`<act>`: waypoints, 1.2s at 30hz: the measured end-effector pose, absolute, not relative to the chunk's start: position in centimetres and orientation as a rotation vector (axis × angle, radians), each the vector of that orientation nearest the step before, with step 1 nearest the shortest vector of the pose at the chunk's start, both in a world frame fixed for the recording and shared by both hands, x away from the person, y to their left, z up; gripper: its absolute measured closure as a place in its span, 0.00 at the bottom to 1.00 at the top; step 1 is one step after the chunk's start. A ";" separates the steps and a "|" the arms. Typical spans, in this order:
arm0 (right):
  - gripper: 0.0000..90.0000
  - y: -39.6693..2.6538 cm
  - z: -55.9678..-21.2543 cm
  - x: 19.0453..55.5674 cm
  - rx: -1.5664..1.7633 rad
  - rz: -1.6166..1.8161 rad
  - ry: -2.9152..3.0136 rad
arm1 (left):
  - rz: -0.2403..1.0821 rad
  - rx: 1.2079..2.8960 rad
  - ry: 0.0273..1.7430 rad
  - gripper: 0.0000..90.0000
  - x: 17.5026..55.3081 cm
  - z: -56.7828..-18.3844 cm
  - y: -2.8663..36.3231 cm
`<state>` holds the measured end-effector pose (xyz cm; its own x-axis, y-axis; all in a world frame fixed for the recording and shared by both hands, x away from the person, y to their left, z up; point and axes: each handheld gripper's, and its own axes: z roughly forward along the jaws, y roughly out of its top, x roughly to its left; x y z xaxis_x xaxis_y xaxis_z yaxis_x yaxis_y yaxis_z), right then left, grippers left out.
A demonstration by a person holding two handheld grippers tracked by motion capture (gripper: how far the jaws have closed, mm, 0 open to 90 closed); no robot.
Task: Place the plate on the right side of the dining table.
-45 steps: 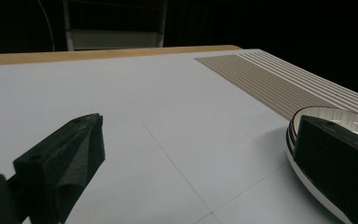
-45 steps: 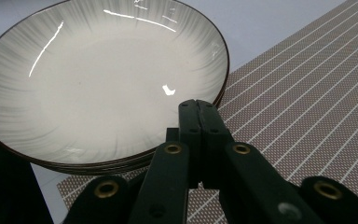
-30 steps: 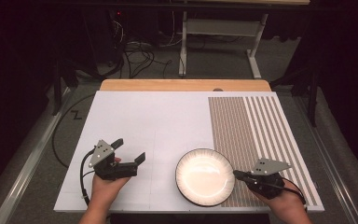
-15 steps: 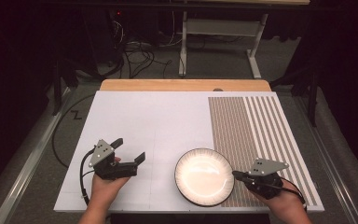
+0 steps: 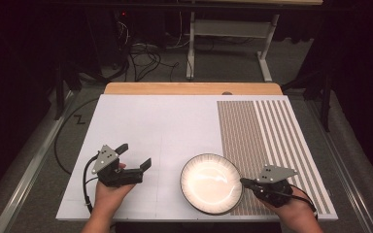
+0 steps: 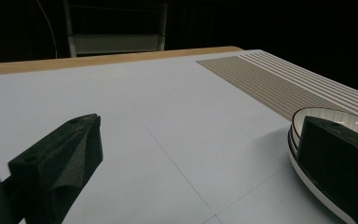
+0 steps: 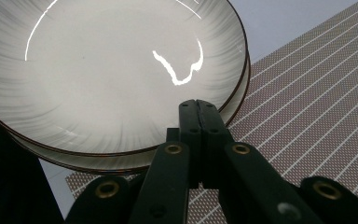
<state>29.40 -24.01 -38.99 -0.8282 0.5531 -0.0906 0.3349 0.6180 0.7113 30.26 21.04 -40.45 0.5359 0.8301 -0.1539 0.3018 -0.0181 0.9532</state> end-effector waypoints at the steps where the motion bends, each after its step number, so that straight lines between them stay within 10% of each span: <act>1: 1.00 -24.0 -39.0 29.4 0.720 1.031 2.544 | 0.555 1.587 0.990 0.01 30.3 -40.4 21.0; 36: 1.00 -22.7 -39.6 29.5 0.712 1.067 2.598 | 0.555 1.576 0.985 0.01 30.2 -40.3 21.2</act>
